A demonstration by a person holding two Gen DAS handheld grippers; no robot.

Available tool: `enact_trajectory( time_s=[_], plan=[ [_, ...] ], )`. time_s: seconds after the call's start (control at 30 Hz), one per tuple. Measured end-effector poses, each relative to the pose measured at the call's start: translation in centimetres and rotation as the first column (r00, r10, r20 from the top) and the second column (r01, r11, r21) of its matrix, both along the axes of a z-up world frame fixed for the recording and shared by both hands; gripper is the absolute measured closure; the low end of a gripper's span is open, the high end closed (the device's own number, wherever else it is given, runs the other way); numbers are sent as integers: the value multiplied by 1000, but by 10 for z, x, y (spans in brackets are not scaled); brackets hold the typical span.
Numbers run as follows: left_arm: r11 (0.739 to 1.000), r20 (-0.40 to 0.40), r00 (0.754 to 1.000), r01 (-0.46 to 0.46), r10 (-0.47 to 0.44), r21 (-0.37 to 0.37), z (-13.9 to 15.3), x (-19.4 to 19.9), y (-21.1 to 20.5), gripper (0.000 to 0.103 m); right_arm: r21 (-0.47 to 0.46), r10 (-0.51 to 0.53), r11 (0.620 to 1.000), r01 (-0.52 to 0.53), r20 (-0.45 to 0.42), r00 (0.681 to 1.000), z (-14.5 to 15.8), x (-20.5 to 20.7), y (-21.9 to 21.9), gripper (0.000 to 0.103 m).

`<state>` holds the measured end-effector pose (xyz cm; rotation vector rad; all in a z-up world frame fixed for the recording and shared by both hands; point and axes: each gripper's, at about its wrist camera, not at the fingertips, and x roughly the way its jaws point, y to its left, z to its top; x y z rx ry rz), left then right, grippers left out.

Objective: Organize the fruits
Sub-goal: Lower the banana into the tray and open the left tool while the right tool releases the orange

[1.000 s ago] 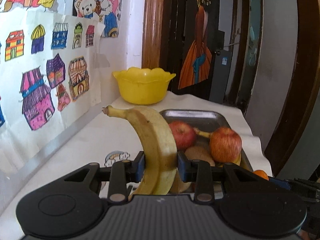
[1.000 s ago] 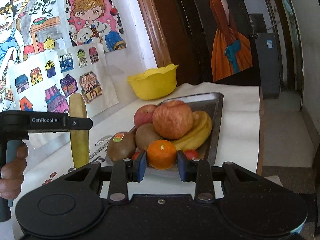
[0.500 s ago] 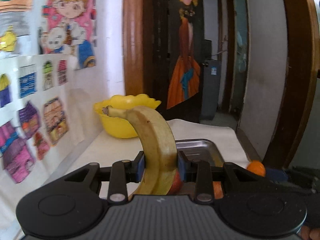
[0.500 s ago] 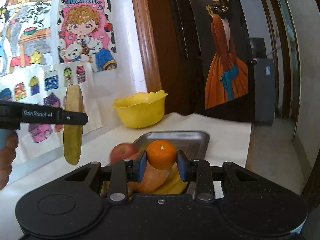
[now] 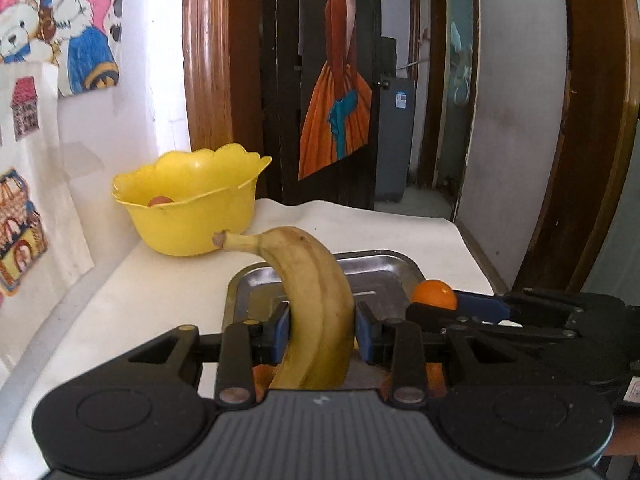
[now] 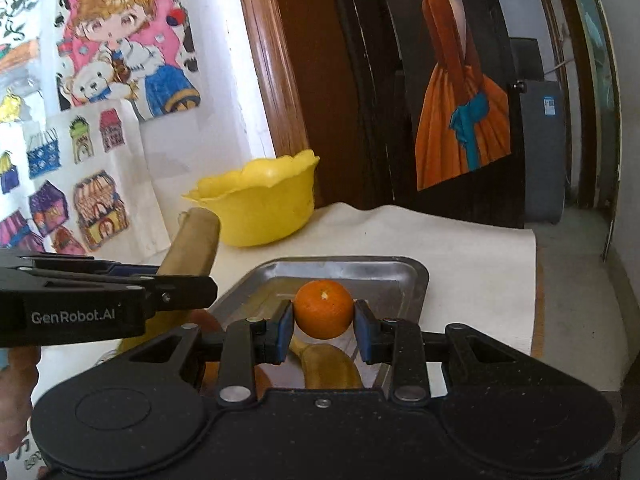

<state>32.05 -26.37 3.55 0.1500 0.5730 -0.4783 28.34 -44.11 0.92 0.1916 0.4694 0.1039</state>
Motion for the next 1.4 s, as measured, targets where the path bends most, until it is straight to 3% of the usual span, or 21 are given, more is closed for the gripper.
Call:
enact_trajectory(
  time_s=[0.23,0.47,0.87,0.93,1.07,1.17,1.4],
  plan=[
    [1000,-26,1000,-2,3,11,-13,13,-5,65,-14,8,1000,-8,-27,1000,-6,12,3,69],
    [998,-45,998,-39,37,-50,-15,23,4,64,2,8,1000,-8,-33,999,-8,17,4,69],
    [998,-60,997,-43,39,-53,-15,26,3,61,11,-13,1000,13,-37,999,-9,19,5,67],
    [997,-63,997,-49,46,-56,-15,26,4,59,11,-18,1000,19,-36,999,-9,17,4,63],
    [996,-32,997,-68,66,-65,-13,23,7,39,9,-28,1000,28,-30,999,-9,15,4,53],
    [994,-25,997,-80,78,-77,-10,22,10,36,11,-32,999,32,-23,999,-7,13,3,47],
    [990,12,995,-98,100,-96,0,14,16,17,-1,-55,998,55,9,998,1,3,5,31]
  ],
)
